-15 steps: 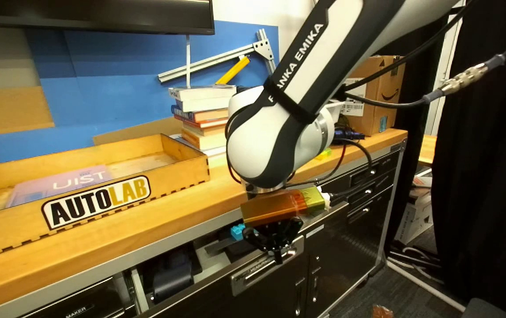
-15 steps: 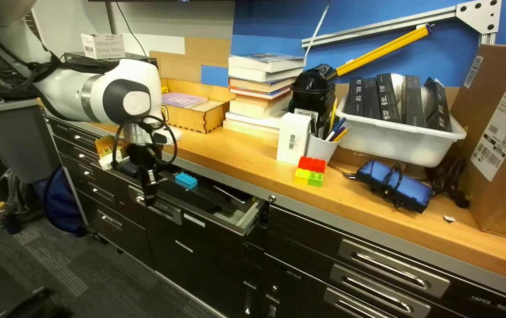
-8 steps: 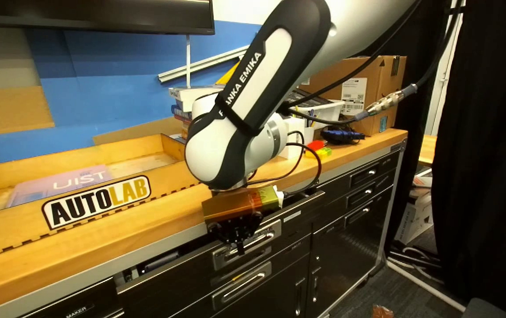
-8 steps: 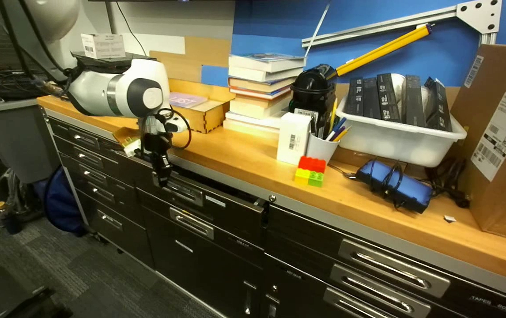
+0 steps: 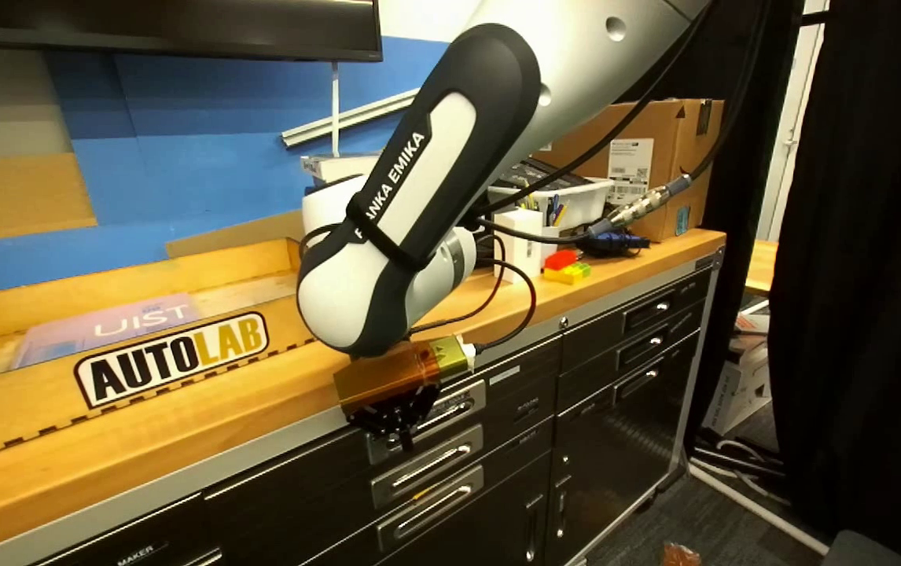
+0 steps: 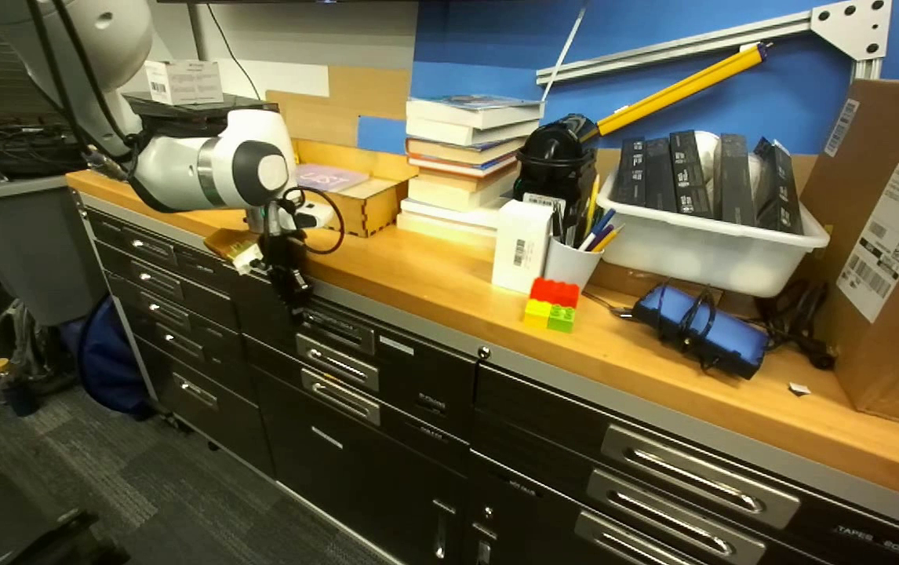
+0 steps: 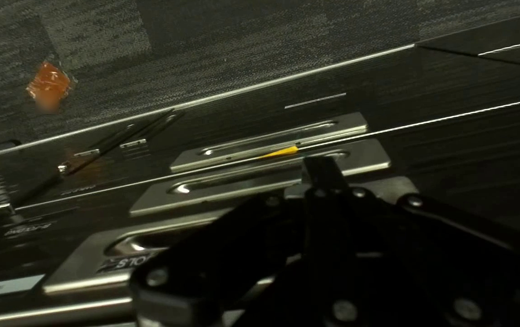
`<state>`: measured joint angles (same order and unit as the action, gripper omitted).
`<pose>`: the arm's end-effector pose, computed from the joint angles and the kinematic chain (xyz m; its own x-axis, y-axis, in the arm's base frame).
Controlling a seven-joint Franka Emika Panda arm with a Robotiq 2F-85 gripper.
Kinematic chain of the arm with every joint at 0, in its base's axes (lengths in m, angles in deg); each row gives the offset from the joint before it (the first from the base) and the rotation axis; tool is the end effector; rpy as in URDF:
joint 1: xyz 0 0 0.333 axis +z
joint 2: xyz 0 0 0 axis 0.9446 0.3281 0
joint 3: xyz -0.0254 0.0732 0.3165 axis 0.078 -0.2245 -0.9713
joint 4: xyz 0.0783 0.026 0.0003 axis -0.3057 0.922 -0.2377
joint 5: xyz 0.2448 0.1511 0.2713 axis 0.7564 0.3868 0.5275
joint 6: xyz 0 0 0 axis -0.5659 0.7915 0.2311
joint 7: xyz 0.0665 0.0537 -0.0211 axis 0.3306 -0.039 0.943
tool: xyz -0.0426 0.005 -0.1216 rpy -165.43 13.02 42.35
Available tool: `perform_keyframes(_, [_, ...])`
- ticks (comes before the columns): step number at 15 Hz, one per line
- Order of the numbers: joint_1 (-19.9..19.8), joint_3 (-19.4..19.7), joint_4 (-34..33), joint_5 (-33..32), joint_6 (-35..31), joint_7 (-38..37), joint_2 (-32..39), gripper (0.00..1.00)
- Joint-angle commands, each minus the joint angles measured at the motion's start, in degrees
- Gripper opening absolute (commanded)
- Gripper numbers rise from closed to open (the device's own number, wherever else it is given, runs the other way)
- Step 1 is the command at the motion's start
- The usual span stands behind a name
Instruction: Put the blue object in the drawer and close the drawer
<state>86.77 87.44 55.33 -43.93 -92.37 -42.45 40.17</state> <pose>0.5873 0.1808 0.2161 0.9755 -0.2191 0.0195 -0.2196 -0.9654 0.1408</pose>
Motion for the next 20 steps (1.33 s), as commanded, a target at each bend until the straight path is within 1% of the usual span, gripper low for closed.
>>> perform_keyframes(1, [2.2, 1.9, -0.3, -2.9, -3.3, -2.3, -1.7, 0.02])
perform_keyframes(2, [2.4, 1.6, 0.8, -2.8, -3.3, -2.3, -3.1, 0.03])
perform_keyframes(3, [2.1, 1.0, 2.4, -2.0, -3.0, -1.3, -5.2, 0.28])
perform_keyframes(4, [1.8, 0.4, 3.9, -1.1, -2.0, -0.2, -7.5, 0.28])
perform_keyframes(5, [1.4, -0.2, 5.3, -0.1, -0.9, 0.6, -10.0, 0.33])
perform_keyframes(8, [0.4, -1.6, 8.8, 1.9, 1.4, 1.3, -17.7, 0.56])
perform_keyframes(9, [0.5, -1.8, 9.4, 1.7, 3.7, 0.3, -20.2, 0.63])
perform_keyframes(10, [0.4, -2.3, 9.3, 1.8, 8.1, 0.0, -22.3, 0.71])
perform_keyframes(11, [0.1, -3.2, 9.4, 2.6, 11.4, 1.4, -24.5, 0.78])
perform_keyframes(12, [-0.3, -4.3, 9.5, 4.5, 14.7, 3.3, -26.7, 0.87])
perform_keyframes(14, [-0.6, -6.0, 9.4, 8.0, 20.0, 6.9, -31.0, 0.99])
perform_keyframes(17, [-0.9, -7.5, 8.3, 15.4, 26.6, 12.4, -35.4, 1.00])
perform_keyframes(18, [-1.5, -8.3, 7.7, 11.7, 23.9, 8.6, -32.0, 1.00])
perform_keyframes(20, [-1.8, -9.1, 7.8, 12.3, 24.8, 8.9, -33.4, 1.00])
